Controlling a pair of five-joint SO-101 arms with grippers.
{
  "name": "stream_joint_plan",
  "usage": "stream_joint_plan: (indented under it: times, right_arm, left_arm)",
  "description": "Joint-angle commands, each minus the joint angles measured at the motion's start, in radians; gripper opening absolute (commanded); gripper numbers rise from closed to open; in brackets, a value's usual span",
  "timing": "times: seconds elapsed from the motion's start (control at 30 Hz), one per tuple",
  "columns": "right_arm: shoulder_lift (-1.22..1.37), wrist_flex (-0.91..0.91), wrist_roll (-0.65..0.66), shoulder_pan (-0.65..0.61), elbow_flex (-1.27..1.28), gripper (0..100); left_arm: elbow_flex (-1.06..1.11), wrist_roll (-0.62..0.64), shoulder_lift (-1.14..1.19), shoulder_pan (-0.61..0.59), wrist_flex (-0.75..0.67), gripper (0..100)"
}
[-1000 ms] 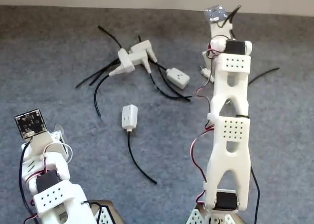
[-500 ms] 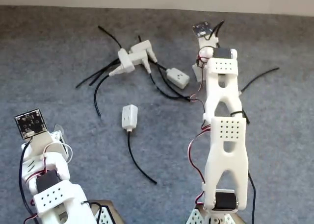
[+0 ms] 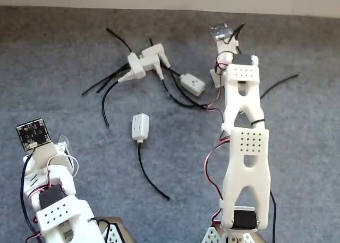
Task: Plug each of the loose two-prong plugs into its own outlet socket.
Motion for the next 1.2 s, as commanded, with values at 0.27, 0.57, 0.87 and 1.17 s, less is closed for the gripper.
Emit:
stream_joint_plan:
  times: [0.27, 0.57, 0.87, 1.17]
  right_arm:
    - [-0.012, 0.157, -0.008, -0.01, -0.478, 0.7]
    - [-0.243, 0.432, -0.006, -0.041, -0.662, 0.7]
    - [-0.49, 0.568, -0.008, -0.001, -0.653, 0.6]
    - [-0.762, 0.568, -0.089, 0.116, -0.189, 0.6]
  left_arm:
    - [-0.015, 0.0, -0.013, 0.021, -0.014, 20]
    - [-0.015, 0.0, -0.013, 0.021, -0.014, 20]
    - [-0.015, 0.0, -0.013, 0.021, -0.014, 20]
    - [-0.015, 0.0, -0.013, 0.021, -0.012, 20]
